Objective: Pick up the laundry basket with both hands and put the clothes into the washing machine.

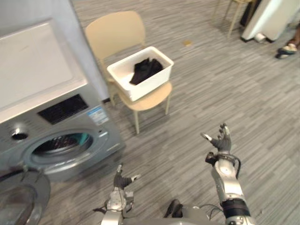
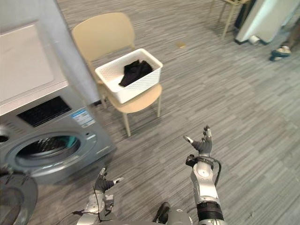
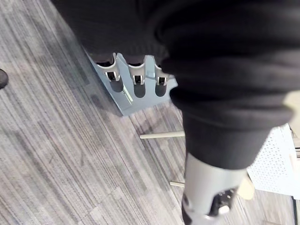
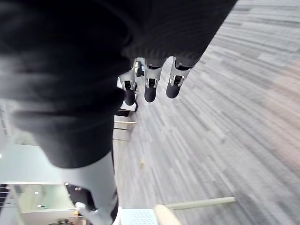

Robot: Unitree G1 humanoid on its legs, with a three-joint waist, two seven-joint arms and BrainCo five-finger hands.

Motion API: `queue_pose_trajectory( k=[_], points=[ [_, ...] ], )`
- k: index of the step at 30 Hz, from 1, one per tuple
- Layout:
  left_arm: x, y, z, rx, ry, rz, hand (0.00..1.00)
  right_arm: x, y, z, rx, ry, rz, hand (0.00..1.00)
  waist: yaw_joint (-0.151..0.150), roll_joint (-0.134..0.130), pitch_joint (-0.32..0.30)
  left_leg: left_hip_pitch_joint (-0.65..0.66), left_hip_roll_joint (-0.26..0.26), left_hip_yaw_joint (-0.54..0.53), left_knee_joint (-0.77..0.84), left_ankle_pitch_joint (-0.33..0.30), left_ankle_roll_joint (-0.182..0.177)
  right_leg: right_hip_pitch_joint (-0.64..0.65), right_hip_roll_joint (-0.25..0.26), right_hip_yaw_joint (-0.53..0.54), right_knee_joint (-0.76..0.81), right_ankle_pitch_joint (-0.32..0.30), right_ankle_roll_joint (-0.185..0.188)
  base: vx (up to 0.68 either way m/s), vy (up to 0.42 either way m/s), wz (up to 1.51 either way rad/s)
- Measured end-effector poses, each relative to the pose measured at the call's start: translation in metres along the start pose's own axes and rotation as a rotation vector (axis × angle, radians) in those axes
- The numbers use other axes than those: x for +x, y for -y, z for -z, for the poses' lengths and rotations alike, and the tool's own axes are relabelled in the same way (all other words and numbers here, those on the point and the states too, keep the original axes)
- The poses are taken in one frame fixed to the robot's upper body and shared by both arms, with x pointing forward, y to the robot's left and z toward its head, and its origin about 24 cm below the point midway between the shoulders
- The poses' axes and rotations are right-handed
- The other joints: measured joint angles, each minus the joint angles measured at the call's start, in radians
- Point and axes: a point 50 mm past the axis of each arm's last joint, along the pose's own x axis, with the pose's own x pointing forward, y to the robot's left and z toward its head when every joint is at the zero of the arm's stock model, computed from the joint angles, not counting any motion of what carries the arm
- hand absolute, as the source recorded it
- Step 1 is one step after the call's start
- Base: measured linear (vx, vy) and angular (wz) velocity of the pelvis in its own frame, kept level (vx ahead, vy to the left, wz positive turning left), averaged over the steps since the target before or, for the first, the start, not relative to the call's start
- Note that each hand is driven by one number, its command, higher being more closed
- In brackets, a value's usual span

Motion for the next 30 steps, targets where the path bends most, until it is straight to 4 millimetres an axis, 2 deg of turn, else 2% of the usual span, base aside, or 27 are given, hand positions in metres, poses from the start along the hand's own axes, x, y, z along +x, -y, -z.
queue_pose_trajectory(
  k=[1, 2, 3, 4, 5, 6, 8, 9, 10, 11, 13, 14, 15, 16, 17, 18, 19, 20, 21, 22, 24, 25, 26, 27, 28, 29, 30],
  points=[
    [-0.001, -0.004, 0.003, -0.018, -0.008, -0.019, 0.0, 0.0, -0.009, -0.003, 0.005, 0.014, -0.032, 0.0, 0.009, 0.002, 0.002, -0.027, -0.009, -0.101, 0.067, -0.047, 0.029, 0.02, 0.01, 0.029, -0.024, 0.002, -0.005, 0.09, -0.088, -1.13],
    [-0.005, -0.006, 0.007, -0.041, -0.017, -0.034, 0.0, 0.001, -0.017, -0.009, 0.0, 0.045, -0.071, 0.0, 0.042, 0.013, 0.007, -0.068, -0.085, -0.289, 0.179, -0.175, -0.066, 0.044, 0.023, 0.079, -0.065, 0.009, -0.02, 0.09, 0.025, -1.28],
    [-0.009, -0.007, 0.01, -0.045, -0.018, -0.037, 0.0, 0.003, -0.024, -0.015, 0.008, 0.067, -0.094, 0.0, 0.076, 0.033, 0.007, -0.111, -0.185, -0.402, 0.245, -0.239, -0.102, 0.06, 0.037, 0.121, -0.091, 0.004, -0.035, 0.09, 0.072, -1.25],
    [-0.01, -0.008, 0.01, -0.048, -0.012, -0.039, 0.0, 0.004, -0.028, -0.018, 0.016, 0.08, -0.106, 0.0, 0.086, 0.042, 0.005, -0.136, -0.229, -0.427, 0.263, -0.268, -0.108, 0.066, 0.043, 0.133, -0.103, 0.006, -0.037, 0.14, 0.073, -0.85],
    [-0.013, -0.012, 0.011, -0.046, -0.006, -0.049, 0.0, 0.005, -0.036, -0.024, 0.038, 0.1, -0.123, 0.0, 0.098, 0.049, 0.005, -0.181, -0.294, -0.412, 0.263, -0.303, -0.093, 0.083, 0.044, 0.136, -0.128, 0.013, -0.027, 0.18, 0.074, -0.3],
    [-0.013, -0.015, 0.01, -0.043, 0.001, -0.053, 0.0, 0.006, -0.04, -0.029, 0.062, 0.119, -0.129, 0.0, 0.107, 0.041, 0.007, -0.213, -0.345, -0.372, 0.226, -0.305, -0.089, 0.096, 0.037, 0.132, -0.149, 0.027, -0.004, 0.2, 0.074, -0.05],
    [-0.011, -0.012, 0.007, -0.054, 0.008, -0.049, 0.0, 0.012, -0.045, -0.041, 0.088, 0.161, -0.121, 0.0, 0.127, 0.041, 0.004, -0.242, -0.405, -0.284, 0.106, -0.299, -0.087, 0.102, 0.027, 0.119, -0.173, 0.031, 0.01, 0.25, 0.099, 0.17],
    [-0.009, -0.01, 0.003, -0.066, 0.015, -0.05, 0.0, 0.014, -0.047, -0.047, 0.105, 0.175, -0.117, 0.0, 0.141, 0.04, 0.006, -0.247, -0.432, -0.251, 0.056, -0.296, -0.054, 0.108, 0.021, 0.121, -0.188, 0.035, 0.018, 0.28, 0.124, 0.14],
    [-0.008, -0.012, 0.002, -0.089, 0.016, -0.069, 0.0, 0.014, -0.056, -0.052, 0.135, 0.185, -0.122, 0.0, 0.159, 0.015, 0.014, -0.22, -0.453, -0.227, 0.02, -0.276, -0.026, 0.119, 0.005, 0.118, -0.209, 0.044, 0.036, 0.31, 0.129, 0.11],
    [-0.007, -0.011, -0.001, -0.106, 0.019, -0.072, 0.0, 0.013, -0.059, -0.055, 0.158, 0.189, -0.127, 0.0, 0.162, 0.01, 0.017, -0.212, -0.456, -0.218, 0.024, -0.272, -0.011, 0.128, 0.002, 0.119, -0.222, 0.055, 0.052, 0.33, 0.159, 0.2],
    [-0.009, -0.014, -0.005, -0.142, 0.033, -0.099, 0.0, 0.001, -0.082, -0.06, 0.227, 0.181, -0.18, 0.0, 0.18, -0.005, 0.023, -0.202, -0.436, -0.199, 0.179, -0.303, 0.04, 0.238, 0.003, 0.126, -0.274, 0.102, 0.067, 0.3, 0.166, 0.19],
    [-0.01, -0.015, -0.006, -0.145, 0.039, -0.105, 0.0, -0.002, -0.087, -0.061, 0.251, 0.176, -0.193, 0.0, 0.194, -0.007, 0.025, -0.202, -0.417, -0.184, 0.244, -0.32, 0.051, 0.257, 0.002, 0.128, -0.245, 0.103, 0.069, 0.33, 0.17, -0.22],
    [-0.013, -0.016, -0.006, -0.137, 0.045, -0.101, 0.0, -0.01, -0.093, -0.062, 0.269, 0.183, -0.221, 0.0, 0.223, -0.005, 0.004, -0.142, -0.401, -0.162, 0.194, -0.376, 0.012, 0.232, -0.007, 0.126, -0.078, 0.058, 0.122, 0.44, 0.221, -0.24],
    [-0.015, -0.016, -0.012, -0.12, 0.079, -0.082, 0.0, -0.018, -0.098, -0.07, 0.285, 0.233, -0.269, 0.0, 0.231, -0.017, -0.006, -0.082, -0.412, -0.167, 0.14, -0.439, 0.001, 0.133, -0.054, 0.141, 0.224, 0.025, 0.17, 0.44, 0.19, 0.0],
    [-0.012, -0.02, -0.017, -0.098, 0.102, -0.077, 0.0, -0.021, -0.098, -0.074, 0.294, 0.257, -0.287, 0.0, 0.225, -0.047, -0.004, -0.081, -0.424, -0.174, 0.146, -0.44, 0.002, 0.072, -0.086, 0.163, 0.385, 0.024, 0.199, 0.38, 0.072, 0.59],
    [-0.01, -0.026, -0.023, -0.072, 0.119, -0.081, 0.0, -0.022, -0.098, -0.078, 0.302, 0.272, -0.307, 0.0, 0.211, -0.073, -0.002, -0.064, -0.442, -0.211, 0.149, -0.448, 0.01, -0.014, -0.11, 0.207, 0.602, 0.046, 0.245, 0.34, -0.048, 0.9],
    [-0.009, -0.027, -0.026, -0.071, 0.121, -0.088, 0.0, -0.023, -0.095, -0.079, 0.319, 0.277, -0.307, 0.0, 0.194, -0.072, 0.002, -0.018, -0.451, -0.256, 0.131, -0.456, 0.004, -0.049, -0.114, 0.226, 0.723, 0.041, 0.24, 0.33, -0.071, 0.94],
    [-0.009, -0.028, -0.028, -0.072, 0.128, -0.096, 0.0, -0.023, -0.093, -0.08, 0.322, 0.282, -0.309, 0.0, 0.187, -0.069, 0.004, 0.011, -0.457, -0.278, 0.11, -0.456, 0.004, -0.061, -0.116, 0.23, 0.753, 0.036, 0.24, 0.33, -0.089, 1.05],
    [-0.009, -0.028, -0.03, -0.075, 0.14, -0.105, 0.0, -0.027, -0.089, -0.081, 0.332, 0.294, -0.304, 0.0, 0.177, -0.059, 0.004, 0.058, -0.463, -0.322, 0.068, -0.457, 0.002, -0.082, -0.127, 0.227, 0.745, 0.007, 0.21, 0.25, -0.082, 0.95],
    [-0.009, -0.027, -0.032, -0.077, 0.15, -0.107, 0.0, -0.028, -0.087, -0.083, 0.337, 0.304, -0.304, 0.0, 0.163, -0.055, 0.002, 0.07, -0.465, -0.347, 0.052, -0.457, 0.001, -0.097, -0.139, 0.221, 0.72, -0.006, 0.187, 0.31, -0.128, 1.3],
    [-0.004, -0.023, -0.035, -0.077, 0.154, -0.094, 0.0, -0.029, -0.084, -0.087, 0.344, 0.336, -0.315, 0.0, 0.129, -0.037, -0.001, 0.063, -0.465, -0.479, 0.04, -0.467, -0.027, -0.166, -0.161, 0.285, 0.511, -0.04, 0.119, 0.33, -0.226, 1.57],
    [0.0, -0.019, -0.034, -0.066, 0.14, -0.079, 0.0, -0.029, -0.082, -0.085, 0.339, 0.333, -0.312, 0.0, 0.122, -0.031, 0.0, 0.058, -0.465, -0.535, 0.035, -0.467, -0.041, -0.177, -0.163, 0.345, 0.391, -0.039, 0.118, 0.32, -0.311, 1.82],
    [0.004, -0.013, -0.031, -0.054, 0.117, -0.059, 0.0, -0.029, -0.079, -0.083, 0.326, 0.327, -0.305, 0.0, 0.115, -0.028, 0.0, 0.055, -0.464, -0.605, 0.029, -0.468, -0.068, -0.192, -0.163, 0.459, 0.257, -0.031, 0.113, 0.22, -0.261, 1.6],
    [0.006, -0.011, -0.029, -0.048, 0.104, -0.052, 0.0, -0.028, -0.078, -0.082, 0.318, 0.328, -0.304, 0.0, 0.105, -0.027, 0.001, 0.055, -0.463, -0.644, 0.029, -0.468, -0.081, -0.196, -0.165, 0.518, 0.204, -0.017, 0.104, 0.24, -0.295, 1.66],
    [0.007, -0.01, -0.024, -0.04, 0.08, -0.051, 0.0, -0.028, -0.076, -0.082, 0.305, 0.331, -0.303, 0.0, 0.091, -0.026, 0.001, 0.055, -0.455, -0.696, 0.024, -0.469, -0.106, -0.2, -0.169, 0.586, 0.151, 0.001, 0.104, 0.33, -0.494, 1.65],
    [0.006, -0.011, -0.017, -0.029, 0.053, -0.057, 0.0, -0.026, -0.072, -0.082, 0.292, 0.337, -0.29, 0.0, 0.079, -0.022, 0.001, 0.064, -0.424, -0.76, 0.018, -0.479, -0.164, -0.206, -0.166, 0.646, 0.099, 0.048, 0.11, 0.41, -0.687, 1.69],
    [0.005, -0.016, -0.012, -0.005, 0.039, -0.067, 0.0, -0.024, -0.069, -0.082, 0.299, 0.336, -0.273, 0.0, 0.083, -0.037, -0.008, 0.08, -0.394, -0.797, 0.009, -0.493, -0.216, -0.208, -0.165, 0.636, 0.048, 0.139, 0.109, 0.41, -0.747, 1.33]
  ],
)
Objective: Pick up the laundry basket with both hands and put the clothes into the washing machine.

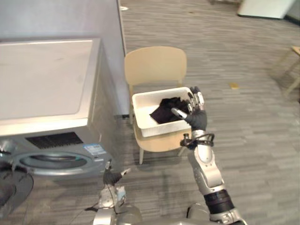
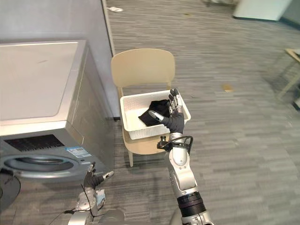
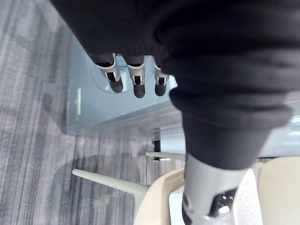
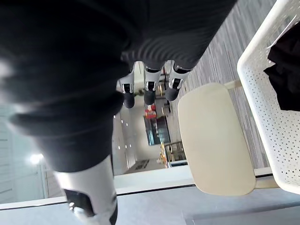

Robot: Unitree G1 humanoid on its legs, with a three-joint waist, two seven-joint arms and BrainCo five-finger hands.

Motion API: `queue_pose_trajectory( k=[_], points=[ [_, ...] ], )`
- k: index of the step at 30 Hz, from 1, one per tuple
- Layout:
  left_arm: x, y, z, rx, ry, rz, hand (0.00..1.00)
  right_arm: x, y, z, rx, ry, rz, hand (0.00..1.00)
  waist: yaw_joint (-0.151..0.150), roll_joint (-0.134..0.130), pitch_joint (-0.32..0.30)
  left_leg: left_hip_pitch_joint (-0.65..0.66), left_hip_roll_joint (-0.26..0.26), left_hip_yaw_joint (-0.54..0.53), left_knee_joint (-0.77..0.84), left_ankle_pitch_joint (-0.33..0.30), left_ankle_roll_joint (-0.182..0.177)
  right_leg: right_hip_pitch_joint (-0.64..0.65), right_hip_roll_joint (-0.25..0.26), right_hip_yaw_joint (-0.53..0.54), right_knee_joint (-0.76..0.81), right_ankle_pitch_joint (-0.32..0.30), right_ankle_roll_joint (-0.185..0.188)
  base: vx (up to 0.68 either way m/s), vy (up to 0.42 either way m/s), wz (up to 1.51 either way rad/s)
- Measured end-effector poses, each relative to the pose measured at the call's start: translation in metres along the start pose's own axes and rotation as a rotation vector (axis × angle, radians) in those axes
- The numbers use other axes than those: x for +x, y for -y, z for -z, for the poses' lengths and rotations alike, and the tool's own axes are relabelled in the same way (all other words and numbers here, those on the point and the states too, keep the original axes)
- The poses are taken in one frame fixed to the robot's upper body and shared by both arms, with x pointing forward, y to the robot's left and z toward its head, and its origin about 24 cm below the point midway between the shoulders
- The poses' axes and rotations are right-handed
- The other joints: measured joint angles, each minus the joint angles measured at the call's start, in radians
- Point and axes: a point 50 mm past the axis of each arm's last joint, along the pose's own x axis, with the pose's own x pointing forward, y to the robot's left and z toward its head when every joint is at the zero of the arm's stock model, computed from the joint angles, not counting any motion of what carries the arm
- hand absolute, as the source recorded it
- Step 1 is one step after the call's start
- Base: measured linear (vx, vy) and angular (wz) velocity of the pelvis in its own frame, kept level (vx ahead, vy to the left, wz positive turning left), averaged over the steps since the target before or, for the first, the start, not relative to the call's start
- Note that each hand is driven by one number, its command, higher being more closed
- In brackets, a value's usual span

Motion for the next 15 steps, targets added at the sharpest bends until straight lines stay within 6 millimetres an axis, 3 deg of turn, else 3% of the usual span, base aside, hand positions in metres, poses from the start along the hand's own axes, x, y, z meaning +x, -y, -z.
queue_pose_trajectory(
  k=[1, 2, 3, 4, 5, 7, 8, 9, 10, 12, 15],
  points=[
    [0.0, -0.005, 0.002, 0.022, -0.003, -0.009, 0.0, 0.0, -0.001, 0.0, 0.009, 0.0, 0.006, 0.0, -0.001, -0.016, -0.009, 0.008, 0.012, -0.021, -0.01, -0.001, -0.026, -0.007, -0.002, -0.018, -0.022, 0.062, 0.041, 0.27, -0.585, 0.82],
    [-0.001, -0.008, 0.009, 0.037, -0.031, -0.016, 0.0, 0.0, 0.001, 0.001, 0.003, -0.003, 0.009, 0.0, 0.0, -0.013, -0.03, 0.017, 0.057, -0.044, -0.036, 0.009, -0.058, -0.011, 0.015, -0.052, 0.014, -0.015, 0.162, 0.26, -0.616, 0.4],
    [-0.004, -0.002, 0.017, 0.011, -0.075, -0.016, 0.0, 0.002, 0.003, -0.001, -0.02, 0.007, -0.002, 0.0, 0.01, 0.041, -0.038, 0.012, 0.139, -0.058, -0.059, 0.067, -0.089, -0.017, 0.077, -0.1, 0.043, -0.046, 0.119, 0.27, -0.707, 0.23],
    [-0.009, 0.003, 0.023, -0.024, -0.102, -0.015, 0.0, 0.003, 0.008, -0.001, -0.039, 0.006, -0.001, 0.0, 0.011, 0.056, -0.044, -0.003, 0.178, -0.071, -0.07, 0.158, -0.086, -0.023, 0.122, -0.126, 0.062, -0.067, 0.08, 0.3, -0.814, 0.08],
    [-0.011, 0.005, 0.025, -0.049, -0.114, -0.025, 0.0, 0.004, 0.01, -0.002, -0.048, 0.007, 0.001, 0.0, 0.008, 0.057, -0.044, -0.015, 0.188, -0.07, -0.063, 0.205, -0.074, -0.018, 0.133, -0.142, 0.06, -0.072, 0.062, 0.26, -0.747, 0.44],
    [-0.009, 0.01, 0.022, -0.126, -0.12, -0.031, 0.0, 0.007, 0.027, -0.004, -0.098, 0.01, 0.039, 0.0, -0.018, 0.052, -0.038, -0.154, 0.203, -0.03, 0.094, 0.373, 0.107, 0.081, 0.141, -0.25, -0.026, -0.068, 0.001, 0.21, -0.551, 0.96],
    [-0.008, 0.01, 0.02, -0.146, -0.112, -0.034, 0.0, 0.008, 0.032, -0.005, -0.123, 0.011, 0.047, 0.0, -0.013, 0.039, -0.025, -0.186, 0.21, 0.018, 0.158, 0.363, 0.113, 0.12, 0.147, -0.267, -0.058, -0.06, -0.015, 0.16, -0.392, 0.98],
    [-0.008, 0.009, 0.016, -0.17, -0.093, -0.038, 0.0, 0.01, 0.038, -0.006, -0.184, 0.015, 0.043, 0.0, 0.003, 0.036, -0.021, -0.233, 0.211, 0.138, 0.275, 0.322, 0.137, 0.186, 0.153, -0.304, -0.118, -0.047, -0.035, 0.16, -0.386, 0.9],
    [-0.008, 0.008, 0.013, -0.184, -0.073, -0.04, 0.0, 0.016, 0.04, -0.006, -0.261, 0.02, 0.027, 0.0, -0.001, 0.035, -0.02, -0.272, 0.2, 0.251, 0.345, 0.281, 0.135, 0.241, 0.157, -0.348, -0.176, -0.037, -0.048, 0.11, -0.265, 0.86],
    [-0.009, 0.007, 0.007, -0.196, -0.04, -0.039, 0.0, 0.028, 0.047, -0.008, -0.39, 0.024, 0.019, 0.0, 0.001, 0.036, -0.021, -0.301, 0.164, 0.393, 0.333, 0.245, 0.138, 0.279, 0.164, -0.401, -0.228, -0.027, -0.056, 0.08, -0.134, 0.84],
    [-0.008, 0.007, 0.003, -0.2, -0.02, -0.02, 0.0, 0.043, 0.059, -0.011, -0.551, 0.002, 0.045, 0.0, 0.005, 0.036, -0.021, -0.314, 0.087, 0.55, 0.151, 0.243, 0.143, 0.286, 0.165, -0.459, -0.288, -0.018, -0.054, 0.05, 0.007, 0.69]
  ],
)
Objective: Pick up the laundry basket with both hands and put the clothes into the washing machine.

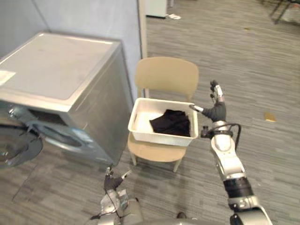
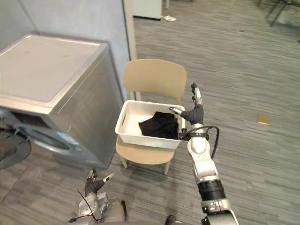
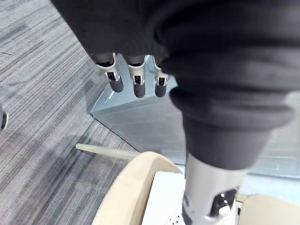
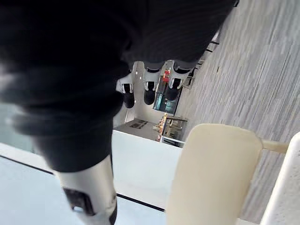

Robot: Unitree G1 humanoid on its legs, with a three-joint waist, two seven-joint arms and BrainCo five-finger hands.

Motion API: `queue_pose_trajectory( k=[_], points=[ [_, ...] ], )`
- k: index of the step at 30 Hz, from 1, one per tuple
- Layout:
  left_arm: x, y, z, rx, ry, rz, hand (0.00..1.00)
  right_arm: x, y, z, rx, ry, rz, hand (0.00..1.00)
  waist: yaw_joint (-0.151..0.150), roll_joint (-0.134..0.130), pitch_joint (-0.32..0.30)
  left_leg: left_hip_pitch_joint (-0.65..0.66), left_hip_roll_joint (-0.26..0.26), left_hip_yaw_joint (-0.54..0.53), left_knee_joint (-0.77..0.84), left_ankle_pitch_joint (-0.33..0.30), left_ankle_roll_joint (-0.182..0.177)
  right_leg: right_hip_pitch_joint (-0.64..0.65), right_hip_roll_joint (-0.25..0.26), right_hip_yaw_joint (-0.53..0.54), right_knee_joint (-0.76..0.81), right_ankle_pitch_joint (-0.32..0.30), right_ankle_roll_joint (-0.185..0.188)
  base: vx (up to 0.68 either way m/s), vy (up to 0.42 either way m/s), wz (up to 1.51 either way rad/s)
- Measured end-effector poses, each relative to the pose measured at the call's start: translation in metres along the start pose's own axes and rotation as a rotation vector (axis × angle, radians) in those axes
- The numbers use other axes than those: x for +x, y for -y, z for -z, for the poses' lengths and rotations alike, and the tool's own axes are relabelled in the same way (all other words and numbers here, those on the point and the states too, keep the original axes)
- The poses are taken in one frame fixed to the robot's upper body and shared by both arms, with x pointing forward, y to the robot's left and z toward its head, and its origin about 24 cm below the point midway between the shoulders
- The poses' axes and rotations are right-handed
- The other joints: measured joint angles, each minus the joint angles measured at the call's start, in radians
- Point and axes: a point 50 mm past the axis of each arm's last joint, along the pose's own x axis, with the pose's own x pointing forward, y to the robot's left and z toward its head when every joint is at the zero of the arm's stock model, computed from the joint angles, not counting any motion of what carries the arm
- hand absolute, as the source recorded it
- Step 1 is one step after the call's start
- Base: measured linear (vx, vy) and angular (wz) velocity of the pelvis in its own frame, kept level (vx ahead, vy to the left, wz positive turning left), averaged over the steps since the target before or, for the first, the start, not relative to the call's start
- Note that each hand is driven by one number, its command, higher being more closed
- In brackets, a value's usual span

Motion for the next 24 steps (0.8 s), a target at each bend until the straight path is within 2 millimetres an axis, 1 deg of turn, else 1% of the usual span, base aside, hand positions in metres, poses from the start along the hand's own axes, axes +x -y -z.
queue_pose_trajectory(
  k=[1, 2, 3, 5, 6, 7, 8, 9, 10, 11, 12, 13, 14, 15, 16, 17, 18, 19, 20, 21, 22, 23, 24],
  points=[
    [0.0, 0.0, 0.0, 0.002, -0.002, 0.001, 0.0, 0.005, 0.006, 0.006, -0.059, -0.035, 0.019, 0.0, 0.007, -0.001, 0.0, 0.036, -0.041, 0.049, -0.127, 0.001, 0.008, -0.007, -0.014, -0.02, -0.009, -0.003, 0.017, 0.09, 0.097, 0.68],
    [0.001, 0.0, 0.0, 0.004, -0.002, 0.006, 0.0, 0.007, 0.006, 0.009, -0.079, -0.058, 0.02, 0.0, 0.013, -0.02, 0.01, 0.049, -0.067, 0.054, -0.162, 0.015, 0.011, -0.012, -0.034, -0.029, -0.012, 0.002, 0.03, 0.12, 0.115, 0.47],
    [0.001, 0.0, 0.0, 0.006, -0.005, 0.011, 0.0, 0.01, 0.004, 0.011, -0.102, -0.075, 0.012, 0.0, 0.023, -0.029, 0.013, 0.048, -0.081, 0.054, -0.172, 0.018, 0.017, -0.008, -0.039, -0.035, -0.027, 0.016, 0.044, 0.1, 0.07, 0.28],
    [0.001, -0.001, 0.0, 0.012, -0.01, 0.017, 0.0, 0.014, 0.001, 0.012, -0.119, -0.092, 0.008, 0.0, 0.034, -0.032, 0.015, 0.05, -0.099, 0.053, -0.172, 0.016, 0.025, 0.021, -0.047, -0.054, -0.072, 0.036, 0.058, 0.11, 0.066, 0.21],
    [0.001, -0.002, 0.001, 0.018, -0.015, 0.019, 0.0, 0.018, -0.001, 0.01, -0.137, -0.094, 0.0, 0.0, 0.041, -0.033, 0.015, 0.061, -0.113, 0.053, -0.173, 0.013, 0.033, 0.048, -0.055, -0.057, -0.102, 0.046, 0.072, 0.12, 0.077, 0.16],
    [0.001, -0.002, 0.001, 0.03, -0.018, 0.026, 0.0, 0.021, -0.002, 0.007, -0.146, -0.082, -0.011, 0.0, 0.046, -0.038, 0.015, 0.074, -0.126, 0.053, -0.175, 0.013, 0.033, 0.069, -0.063, -0.059, -0.121, 0.052, 0.079, 0.14, 0.071, 0.1],
    [0.001, -0.002, 0.001, 0.039, -0.018, 0.035, 0.0, 0.022, -0.003, 0.005, -0.155, -0.074, -0.017, 0.0, 0.047, -0.039, 0.015, 0.079, -0.129, 0.053, -0.176, 0.012, 0.034, 0.074, -0.066, -0.059, -0.124, 0.053, 0.081, 0.13, 0.032, 0.02],
    [0.002, -0.001, -0.001, 0.069, -0.01, 0.07, 0.0, 0.024, -0.004, 0.002, -0.183, -0.06, -0.036, 0.0, 0.047, -0.042, 0.016, 0.092, -0.13, 0.053, -0.179, 0.004, 0.043, 0.072, -0.067, -0.063, -0.095, 0.054, 0.083, 0.09, 0.003, -0.03],
    [0.002, 0.0, -0.002, 0.074, -0.005, 0.079, 0.0, 0.025, -0.004, 0.003, -0.198, -0.062, -0.043, 0.0, 0.046, -0.042, 0.016, 0.098, -0.124, 0.053, -0.184, 0.0, 0.044, 0.062, -0.067, -0.065, -0.066, 0.053, 0.083, 0.06, -0.006, -0.11],
    [0.001, 0.002, -0.004, 0.076, 0.004, 0.098, 0.0, 0.025, -0.005, 0.007, -0.228, -0.075, -0.061, 0.0, 0.045, -0.042, 0.016, 0.107, -0.113, 0.051, -0.192, -0.003, 0.04, 0.034, -0.069, -0.066, -0.001, 0.052, 0.085, 0.04, 0.013, -0.15],
    [0.001, 0.005, -0.006, 0.094, 0.014, 0.131, 0.0, 0.025, -0.004, 0.014, -0.28, -0.1, -0.086, 0.0, 0.045, -0.045, 0.017, 0.116, -0.098, 0.048, -0.197, -0.008, 0.039, -0.018, -0.083, -0.065, 0.119, 0.047, 0.085, 0.05, 0.041, -0.1],
    [0.0, 0.007, -0.004, 0.141, 0.01, 0.171, 0.0, 0.024, -0.005, 0.022, -0.322, -0.14, -0.117, 0.0, 0.033, -0.059, 0.027, 0.148, -0.096, 0.046, -0.217, -0.009, 0.041, -0.076, -0.115, -0.051, 0.291, 0.046, 0.082, 0.04, 0.047, 0.0],
    [0.0, 0.007, -0.004, 0.151, 0.009, 0.177, 0.0, 0.024, -0.005, 0.024, -0.328, -0.147, -0.121, 0.0, 0.028, -0.062, 0.03, 0.156, -0.096, 0.044, -0.219, -0.01, 0.042, -0.085, -0.123, -0.05, 0.326, 0.049, 0.082, 0.05, 0.018, 0.28],
    [0.0, 0.006, -0.002, 0.174, 0.001, 0.198, 0.0, 0.023, -0.006, 0.031, -0.348, -0.182, -0.148, 0.0, 0.009, -0.067, 0.042, 0.184, -0.093, 0.021, -0.228, -0.022, 0.044, -0.111, -0.146, -0.053, 0.42, 0.025, 0.059, 0.04, -0.02, 0.31],
    [0.0, 0.005, -0.003, 0.18, 0.005, 0.197, 0.0, 0.023, -0.006, 0.033, -0.36, -0.19, -0.158, 0.0, 0.009, -0.067, 0.043, 0.186, -0.091, 0.014, -0.225, -0.028, 0.042, -0.116, -0.152, -0.058, 0.417, 0.0, 0.047, 0.03, -0.041, 0.32],
    [0.002, 0.004, -0.007, 0.183, 0.019, 0.198, 0.0, 0.025, -0.006, 0.033, -0.381, -0.188, -0.178, 0.0, 0.009, -0.074, 0.041, 0.183, -0.086, 0.004, -0.223, -0.034, 0.035, -0.133, -0.156, -0.058, 0.391, -0.02, 0.028, 0.02, -0.063, 0.28],
    [0.003, 0.003, -0.013, 0.185, 0.043, 0.196, 0.0, 0.03, -0.003, 0.032, -0.424, -0.176, -0.193, 0.0, 0.009, -0.075, 0.041, 0.165, -0.081, -0.021, -0.22, -0.035, 0.033, -0.15, -0.157, -0.06, 0.317, -0.023, 0.015, 0.02, -0.073, 0.3],
    [0.003, 0.003, -0.016, 0.184, 0.054, 0.199, 0.0, 0.032, -0.001, 0.032, -0.446, -0.176, -0.199, 0.0, 0.011, -0.073, 0.042, 0.155, -0.079, -0.031, -0.218, -0.035, 0.031, -0.16, -0.159, -0.056, 0.275, -0.022, 0.013, 0.03, -0.11, 0.45],
    [0.003, 0.003, -0.017, 0.183, 0.062, 0.206, 0.0, 0.037, 0.004, 0.032, -0.476, -0.182, -0.211, 0.0, 0.015, -0.066, 0.047, 0.136, -0.074, -0.054, -0.205, -0.033, 0.019, -0.168, -0.162, -0.055, 0.193, -0.015, 0.012, 0.04, -0.192, 0.52],
    [0.003, 0.003, -0.017, 0.185, 0.061, 0.215, 0.0, 0.042, 0.008, 0.033, -0.498, -0.192, -0.22, 0.0, 0.016, -0.069, 0.05, 0.114, -0.075, -0.076, -0.179, -0.036, 0.008, -0.166, -0.165, -0.055, 0.116, 0.031, -0.001, 0.06, -0.223, 0.58],
    [0.003, 0.003, -0.018, 0.187, 0.065, 0.218, 0.0, 0.045, 0.01, 0.033, -0.507, -0.196, -0.22, 0.0, 0.016, -0.077, 0.056, 0.106, -0.079, -0.088, -0.166, -0.04, 0.001, -0.164, -0.169, -0.053, 0.085, 0.07, 0.0, 0.07, -0.289, 0.74],
    [0.005, -0.001, -0.024, 0.204, 0.088, 0.216, 0.0, 0.052, 0.012, 0.032, -0.551, -0.199, -0.233, 0.0, 0.016, -0.105, 0.082, 0.08, -0.102, -0.111, -0.129, -0.052, -0.024, -0.169, -0.181, -0.048, 0.04, 0.219, 0.005, 0.05, -0.241, 0.53],
    [0.005, -0.001, -0.024, 0.204, 0.087, 0.215, 0.0, 0.054, 0.014, 0.033, -0.574, -0.203, -0.245, 0.0, 0.024, -0.104, 0.086, 0.062, -0.101, -0.123, -0.114, -0.056, -0.035, -0.165, -0.178, -0.056, 0.031, 0.198, 0.045, 0.04, -0.272, 0.31]
  ],
)
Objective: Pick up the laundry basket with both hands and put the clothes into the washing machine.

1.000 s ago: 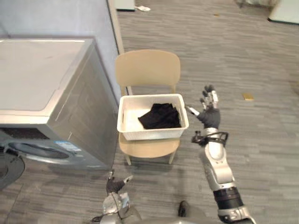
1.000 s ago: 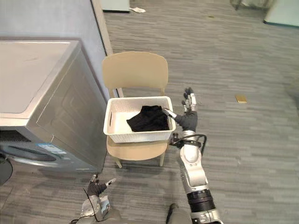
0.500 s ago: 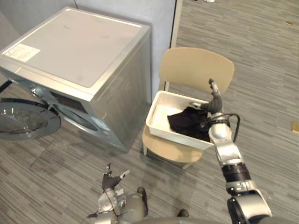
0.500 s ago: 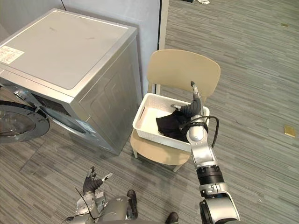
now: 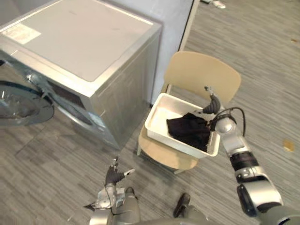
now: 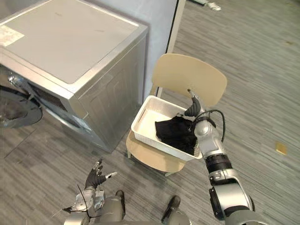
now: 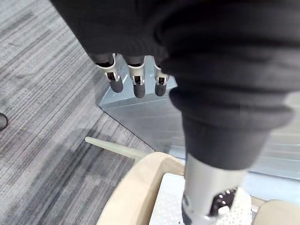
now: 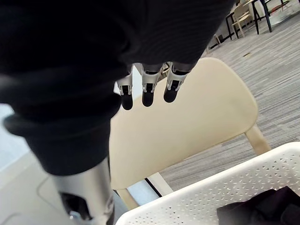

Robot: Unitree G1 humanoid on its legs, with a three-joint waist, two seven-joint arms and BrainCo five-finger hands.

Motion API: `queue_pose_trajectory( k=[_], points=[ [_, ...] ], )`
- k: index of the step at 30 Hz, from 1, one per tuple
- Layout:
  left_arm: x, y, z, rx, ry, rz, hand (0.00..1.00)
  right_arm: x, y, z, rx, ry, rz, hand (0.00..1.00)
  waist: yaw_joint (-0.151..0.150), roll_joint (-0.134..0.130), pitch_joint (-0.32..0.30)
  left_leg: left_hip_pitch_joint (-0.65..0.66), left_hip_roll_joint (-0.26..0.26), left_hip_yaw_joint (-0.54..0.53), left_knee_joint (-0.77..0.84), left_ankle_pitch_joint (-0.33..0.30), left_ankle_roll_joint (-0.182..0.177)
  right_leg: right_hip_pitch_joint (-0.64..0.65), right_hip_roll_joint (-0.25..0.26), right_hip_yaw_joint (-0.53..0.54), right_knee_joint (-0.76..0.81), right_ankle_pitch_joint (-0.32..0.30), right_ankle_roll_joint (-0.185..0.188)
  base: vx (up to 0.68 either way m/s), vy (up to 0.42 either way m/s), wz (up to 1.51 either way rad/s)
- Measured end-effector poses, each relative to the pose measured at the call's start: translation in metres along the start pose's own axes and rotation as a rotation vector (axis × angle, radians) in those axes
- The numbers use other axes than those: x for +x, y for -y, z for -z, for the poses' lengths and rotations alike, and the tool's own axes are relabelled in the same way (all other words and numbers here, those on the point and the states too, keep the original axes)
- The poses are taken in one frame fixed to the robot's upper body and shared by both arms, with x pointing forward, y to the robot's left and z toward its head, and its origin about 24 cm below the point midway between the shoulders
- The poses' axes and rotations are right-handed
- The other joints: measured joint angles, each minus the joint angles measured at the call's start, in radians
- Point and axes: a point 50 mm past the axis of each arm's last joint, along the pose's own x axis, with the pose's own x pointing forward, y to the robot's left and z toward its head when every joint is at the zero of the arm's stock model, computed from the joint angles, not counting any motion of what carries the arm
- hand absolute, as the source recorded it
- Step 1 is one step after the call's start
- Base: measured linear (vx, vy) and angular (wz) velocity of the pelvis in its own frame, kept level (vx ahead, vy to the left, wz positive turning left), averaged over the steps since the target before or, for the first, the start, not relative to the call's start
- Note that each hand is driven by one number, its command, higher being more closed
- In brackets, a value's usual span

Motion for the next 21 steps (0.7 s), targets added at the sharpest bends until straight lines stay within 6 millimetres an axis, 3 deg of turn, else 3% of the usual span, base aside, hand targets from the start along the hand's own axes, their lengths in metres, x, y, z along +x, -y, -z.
queue_pose_trajectory(
  k=[1, 3, 6, 9, 12, 21],
  points=[
    [-0.001, 0.003, 0.0, -0.01, 0.001, 0.007, 0.0, 0.006, 0.004, -0.002, -0.029, -0.002, -0.012, 0.0, 0.011, 0.025, 0.011, -0.035, 0.032, -0.014, 0.012, 0.008, -0.019, -0.01, 0.044, -0.006, -0.035, 0.009, -0.006, 0.02, -0.193, -0.05],
    [-0.001, 0.006, -0.001, -0.02, 0.005, 0.027, 0.0, 0.009, 0.008, 0.002, -0.078, -0.022, -0.028, 0.0, 0.02, 0.038, 0.026, -0.071, 0.057, -0.048, -0.009, 0.029, -0.05, -0.016, 0.083, -0.034, -0.092, 0.03, -0.026, 0.01, -0.179, 0.03],
    [0.0, 0.013, -0.004, -0.014, 0.015, 0.07, 0.0, 0.014, 0.011, 0.005, -0.092, -0.047, -0.035, 0.0, 0.017, 0.014, 0.07, -0.082, 0.069, -0.078, -0.088, 0.088, -0.075, -0.019, 0.119, -0.07, -0.146, 0.048, -0.049, 0.0, -0.17, 0.2],
    [0.007, 0.016, -0.017, -0.009, 0.062, 0.086, 0.0, 0.027, 0.025, -0.002, -0.11, -0.062, -0.017, 0.0, 0.022, -0.005, 0.121, -0.117, 0.056, -0.104, -0.162, 0.15, -0.082, -0.043, 0.134, -0.102, -0.2, 0.078, -0.058, -0.03, -0.065, 0.27],
    [0.011, 0.019, -0.026, -0.008, 0.09, 0.096, 0.0, 0.035, 0.026, -0.01, -0.132, -0.067, -0.032, 0.0, 0.03, -0.006, 0.164, -0.134, 0.042, -0.123, -0.203, 0.187, -0.08, -0.049, 0.135, -0.127, -0.228, 0.096, -0.06, -0.06, 0.005, 0.31],
    [0.021, 0.024, -0.056, 0.004, 0.203, 0.116, 0.0, 0.051, 0.044, -0.027, -0.096, -0.094, -0.012, 0.0, 0.065, -0.016, 0.283, -0.224, 0.018, -0.183, -0.214, 0.227, -0.073, -0.099, 0.127, -0.166, -0.245, 0.122, -0.046, -0.06, 0.069, 0.18]
  ],
)
